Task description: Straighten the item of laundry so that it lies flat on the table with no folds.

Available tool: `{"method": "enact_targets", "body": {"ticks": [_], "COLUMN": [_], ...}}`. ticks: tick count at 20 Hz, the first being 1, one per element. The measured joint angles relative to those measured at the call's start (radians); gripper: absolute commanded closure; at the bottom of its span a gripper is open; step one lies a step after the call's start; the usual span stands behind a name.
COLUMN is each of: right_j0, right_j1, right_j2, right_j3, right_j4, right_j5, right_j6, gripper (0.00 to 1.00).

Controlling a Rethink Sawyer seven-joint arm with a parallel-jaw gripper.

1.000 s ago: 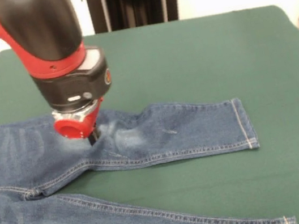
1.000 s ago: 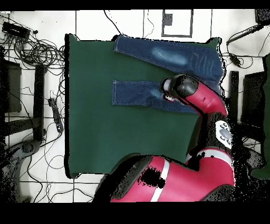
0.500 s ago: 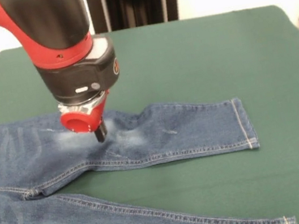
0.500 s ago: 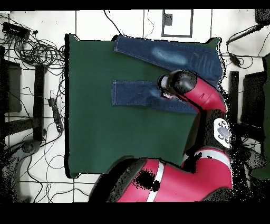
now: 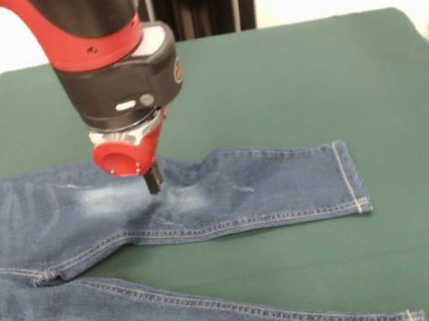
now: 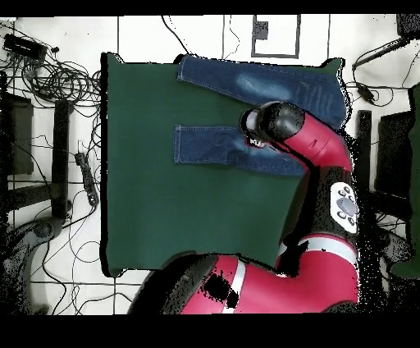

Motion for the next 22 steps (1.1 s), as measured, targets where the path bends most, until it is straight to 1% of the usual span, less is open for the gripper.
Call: {"method": "enact_targets", "body": {"ticks": [4,11,16,22], "right_j0": [0.031,0.086,0.121,0.138], "right_j1": [-0.016,-0.013,-0.008,0.012], "right_j2": [0.000,0.000,0.000,0.000], "right_j3": [0.000,0.000,0.000,0.000], "right_j4": [0.038,0.103,0.131,0.149], "right_j5": [0.001,0.001,-0.001,-0.023], "right_j6": [0.000,0.000,0.000,0.000], "gripper": [1.00,1.00,1.00,1.00]}}
